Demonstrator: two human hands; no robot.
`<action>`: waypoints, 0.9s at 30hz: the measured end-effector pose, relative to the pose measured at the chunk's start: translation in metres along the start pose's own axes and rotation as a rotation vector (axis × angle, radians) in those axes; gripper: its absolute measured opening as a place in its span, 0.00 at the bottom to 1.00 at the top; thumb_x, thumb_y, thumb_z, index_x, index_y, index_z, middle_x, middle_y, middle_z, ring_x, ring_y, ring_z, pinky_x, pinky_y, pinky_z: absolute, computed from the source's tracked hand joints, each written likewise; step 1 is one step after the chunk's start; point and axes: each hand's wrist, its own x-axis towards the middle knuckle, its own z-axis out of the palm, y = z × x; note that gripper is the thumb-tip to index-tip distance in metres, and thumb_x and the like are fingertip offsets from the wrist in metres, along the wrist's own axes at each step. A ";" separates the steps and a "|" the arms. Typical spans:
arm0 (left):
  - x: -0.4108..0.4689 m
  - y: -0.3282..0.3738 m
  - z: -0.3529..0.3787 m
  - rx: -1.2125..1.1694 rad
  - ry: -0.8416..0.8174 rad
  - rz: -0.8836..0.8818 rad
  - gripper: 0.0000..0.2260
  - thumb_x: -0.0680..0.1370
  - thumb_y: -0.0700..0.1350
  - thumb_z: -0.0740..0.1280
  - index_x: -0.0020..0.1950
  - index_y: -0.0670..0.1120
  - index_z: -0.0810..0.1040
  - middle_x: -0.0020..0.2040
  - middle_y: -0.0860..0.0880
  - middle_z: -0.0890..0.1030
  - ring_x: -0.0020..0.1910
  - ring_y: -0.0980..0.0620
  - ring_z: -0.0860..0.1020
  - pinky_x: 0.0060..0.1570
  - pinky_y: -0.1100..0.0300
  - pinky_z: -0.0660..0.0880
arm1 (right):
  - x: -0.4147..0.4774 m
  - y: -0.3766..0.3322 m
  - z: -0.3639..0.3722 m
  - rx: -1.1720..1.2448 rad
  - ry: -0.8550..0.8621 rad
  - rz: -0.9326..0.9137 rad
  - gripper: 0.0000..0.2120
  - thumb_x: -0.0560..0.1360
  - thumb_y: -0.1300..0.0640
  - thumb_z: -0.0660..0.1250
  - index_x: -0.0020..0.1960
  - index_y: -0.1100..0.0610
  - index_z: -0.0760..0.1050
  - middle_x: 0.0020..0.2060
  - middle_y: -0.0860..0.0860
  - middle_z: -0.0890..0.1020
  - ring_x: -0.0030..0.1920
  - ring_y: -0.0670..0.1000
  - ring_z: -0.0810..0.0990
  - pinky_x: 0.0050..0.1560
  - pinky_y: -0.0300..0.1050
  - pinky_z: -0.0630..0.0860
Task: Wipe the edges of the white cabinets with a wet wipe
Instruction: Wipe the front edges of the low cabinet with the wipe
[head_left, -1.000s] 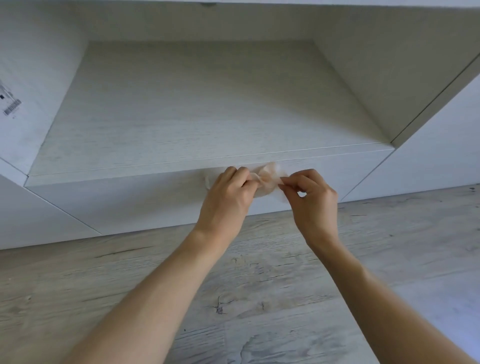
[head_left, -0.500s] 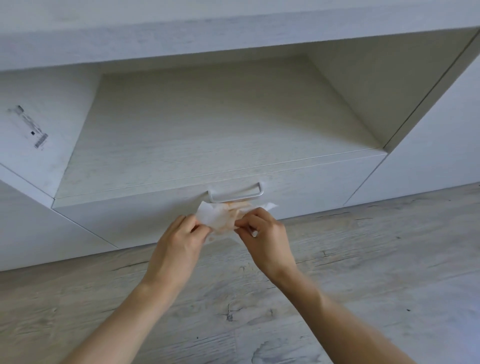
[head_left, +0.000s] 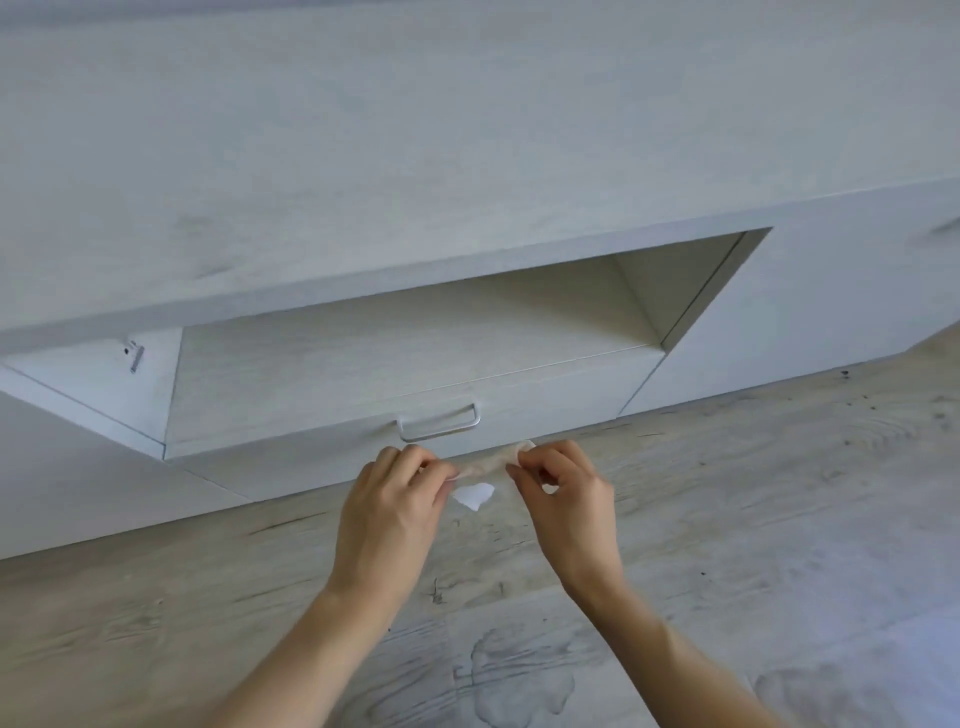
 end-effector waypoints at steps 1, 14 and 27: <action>0.006 0.012 -0.013 -0.010 -0.010 -0.004 0.08 0.64 0.35 0.77 0.39 0.41 0.81 0.36 0.48 0.79 0.34 0.47 0.76 0.30 0.54 0.76 | 0.001 -0.011 -0.015 -0.001 -0.001 0.028 0.02 0.70 0.63 0.72 0.41 0.59 0.81 0.39 0.50 0.79 0.37 0.43 0.76 0.36 0.31 0.72; 0.100 0.141 -0.171 -0.182 -0.189 0.003 0.08 0.65 0.38 0.78 0.39 0.45 0.81 0.34 0.52 0.79 0.24 0.51 0.75 0.22 0.61 0.73 | 0.019 -0.159 -0.186 -0.052 0.065 0.286 0.17 0.70 0.54 0.72 0.33 0.43 0.65 0.44 0.34 0.77 0.48 0.44 0.76 0.45 0.39 0.72; 0.202 0.313 -0.138 -0.306 -0.161 0.065 0.08 0.66 0.35 0.76 0.39 0.44 0.80 0.35 0.52 0.78 0.29 0.53 0.76 0.24 0.63 0.73 | 0.107 -0.137 -0.370 -0.107 0.126 0.197 0.06 0.71 0.62 0.69 0.43 0.52 0.81 0.35 0.36 0.79 0.41 0.38 0.77 0.38 0.29 0.70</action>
